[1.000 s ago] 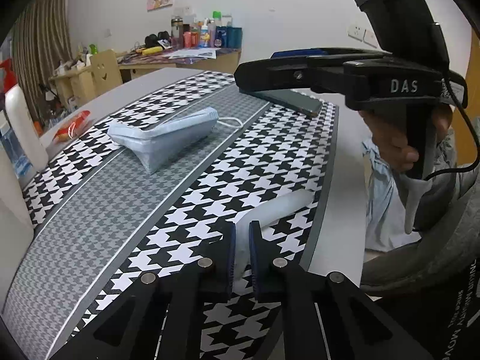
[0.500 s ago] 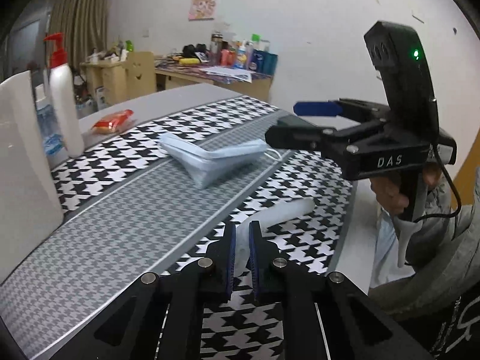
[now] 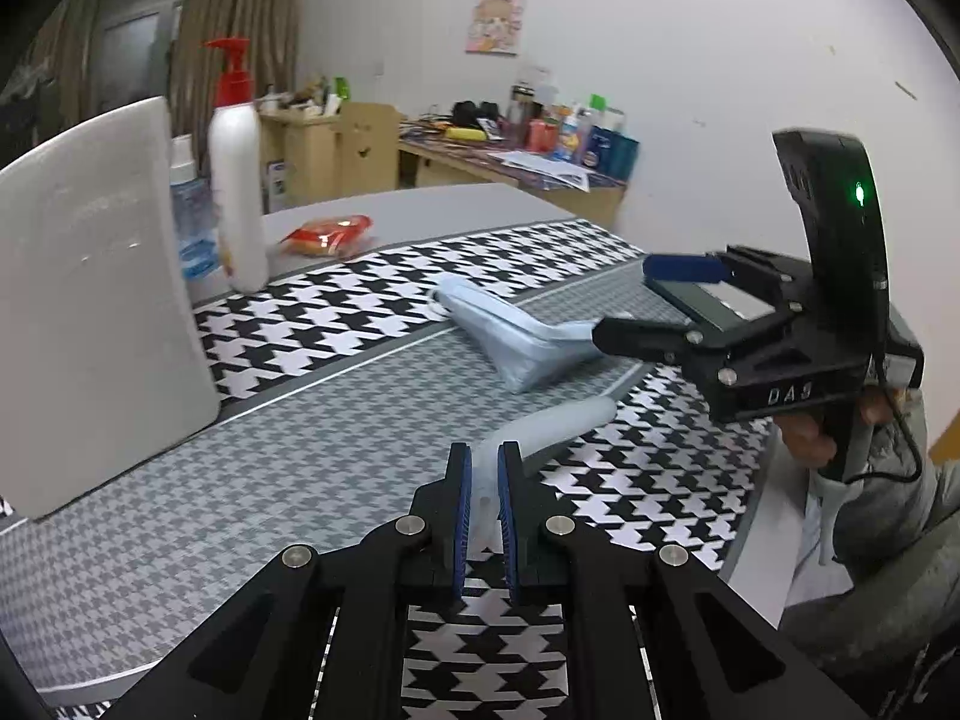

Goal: Organize soft objects
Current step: 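Close the left gripper on the white foam roller, then close the right gripper on the light blue face mask while the left gripper holds the roller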

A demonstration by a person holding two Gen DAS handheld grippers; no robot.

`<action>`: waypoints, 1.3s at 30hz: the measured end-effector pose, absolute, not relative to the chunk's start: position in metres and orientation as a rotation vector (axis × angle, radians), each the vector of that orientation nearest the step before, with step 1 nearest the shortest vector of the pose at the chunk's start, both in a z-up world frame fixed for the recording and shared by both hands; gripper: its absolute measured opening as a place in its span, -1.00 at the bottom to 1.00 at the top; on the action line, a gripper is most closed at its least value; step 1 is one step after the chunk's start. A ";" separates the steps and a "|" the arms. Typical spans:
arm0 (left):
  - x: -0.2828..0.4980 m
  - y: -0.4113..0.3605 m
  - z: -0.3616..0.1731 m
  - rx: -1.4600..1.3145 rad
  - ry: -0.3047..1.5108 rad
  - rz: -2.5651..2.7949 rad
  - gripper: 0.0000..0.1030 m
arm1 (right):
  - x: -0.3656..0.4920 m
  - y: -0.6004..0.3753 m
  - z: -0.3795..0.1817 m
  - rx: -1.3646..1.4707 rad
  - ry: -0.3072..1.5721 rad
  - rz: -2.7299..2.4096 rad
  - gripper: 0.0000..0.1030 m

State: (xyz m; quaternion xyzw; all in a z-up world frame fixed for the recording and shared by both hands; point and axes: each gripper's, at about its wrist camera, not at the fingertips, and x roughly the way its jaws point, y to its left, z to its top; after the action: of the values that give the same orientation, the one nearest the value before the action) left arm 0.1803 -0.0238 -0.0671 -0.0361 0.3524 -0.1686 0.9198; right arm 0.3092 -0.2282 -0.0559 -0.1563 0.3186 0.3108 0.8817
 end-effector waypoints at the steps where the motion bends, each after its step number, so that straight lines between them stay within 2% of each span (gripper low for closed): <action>1: 0.181 -0.022 -0.067 -0.082 0.725 -0.339 -0.81 | 0.310 -0.227 -0.057 -0.330 0.665 0.653 0.87; 10: 0.182 -0.005 -0.067 -0.131 0.722 -0.263 -0.81 | 0.310 -0.210 -0.060 -0.395 0.653 0.692 0.70; 12: 0.183 -0.002 -0.068 -0.144 0.727 -0.250 -0.81 | 0.313 -0.204 -0.063 -0.400 0.670 0.698 0.50; 14: 0.184 -0.001 -0.070 -0.146 0.733 -0.245 -0.81 | 0.316 -0.199 -0.068 -0.410 0.702 0.716 0.37; 19: 0.185 0.001 -0.073 -0.156 0.747 -0.240 -0.81 | 0.315 -0.191 -0.074 -0.435 0.720 0.744 0.19; 21: 0.188 0.001 -0.073 -0.157 0.750 -0.242 -0.81 | 0.316 -0.188 -0.077 -0.445 0.740 0.747 -0.10; 25: 0.190 0.000 -0.076 -0.156 0.757 -0.240 -0.81 | 0.319 -0.186 -0.084 -0.454 0.771 0.747 -0.31; 27: 0.192 -0.001 -0.077 -0.154 0.761 -0.245 -0.81 | 0.318 -0.187 -0.084 -0.448 0.778 0.765 -0.56; 30: 0.192 -0.002 -0.078 -0.157 0.761 -0.250 -0.81 | 0.315 -0.186 -0.084 -0.451 0.776 0.769 -0.80; 39: 0.192 -0.001 -0.079 -0.166 0.751 -0.255 -0.81 | 0.305 -0.207 -0.059 -0.310 0.748 0.735 -0.82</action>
State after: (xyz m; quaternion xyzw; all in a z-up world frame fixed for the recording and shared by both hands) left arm 0.1922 -0.0010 -0.0790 -0.0805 0.3653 -0.1243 0.9190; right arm 0.3046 -0.2065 -0.0591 -0.1476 0.3557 0.3494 0.8542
